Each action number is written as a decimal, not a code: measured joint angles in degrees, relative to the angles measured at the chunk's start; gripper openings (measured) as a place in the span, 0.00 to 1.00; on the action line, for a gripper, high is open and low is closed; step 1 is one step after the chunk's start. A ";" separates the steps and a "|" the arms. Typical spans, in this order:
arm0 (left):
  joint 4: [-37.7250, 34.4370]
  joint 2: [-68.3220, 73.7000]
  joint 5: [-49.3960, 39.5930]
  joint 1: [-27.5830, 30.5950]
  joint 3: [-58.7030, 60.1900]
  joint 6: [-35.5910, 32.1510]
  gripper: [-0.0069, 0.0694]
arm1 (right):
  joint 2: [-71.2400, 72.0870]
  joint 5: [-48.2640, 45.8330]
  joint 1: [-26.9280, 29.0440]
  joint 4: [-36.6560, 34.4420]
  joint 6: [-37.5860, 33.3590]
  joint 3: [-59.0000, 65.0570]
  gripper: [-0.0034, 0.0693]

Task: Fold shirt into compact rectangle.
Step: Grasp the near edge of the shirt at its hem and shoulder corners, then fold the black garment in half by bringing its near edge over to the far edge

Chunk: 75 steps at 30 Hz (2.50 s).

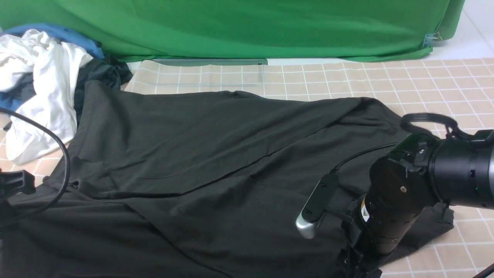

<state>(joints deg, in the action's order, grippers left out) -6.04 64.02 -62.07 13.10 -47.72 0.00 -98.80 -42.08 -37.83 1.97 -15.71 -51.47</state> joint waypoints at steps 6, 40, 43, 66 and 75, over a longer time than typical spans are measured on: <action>-2.57 0.00 0.58 0.00 -0.06 0.00 0.14 | 0.15 1.01 -0.73 2.77 2.40 -0.23 0.17; -19.90 42.57 11.74 -1.79 -39.11 3.72 0.14 | -15.74 0.62 20.98 1.89 -2.55 -40.93 0.12; -19.97 44.81 14.67 -2.89 -40.49 3.72 0.14 | -19.60 1.44 21.06 1.95 -2.55 -43.10 0.12; -12.19 43.69 7.79 -7.73 -45.42 -3.35 0.27 | -15.26 -2.11 20.94 -2.60 4.06 -44.85 0.17; -12.55 51.01 2.86 -20.08 -45.50 -5.06 0.11 | -19.34 -9.08 19.07 -31.25 -14.84 -45.11 0.09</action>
<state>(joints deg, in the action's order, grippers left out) -18.60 115.04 -59.22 -6.98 -93.22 -5.06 -118.14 -51.16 -18.76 -29.28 -30.56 -96.58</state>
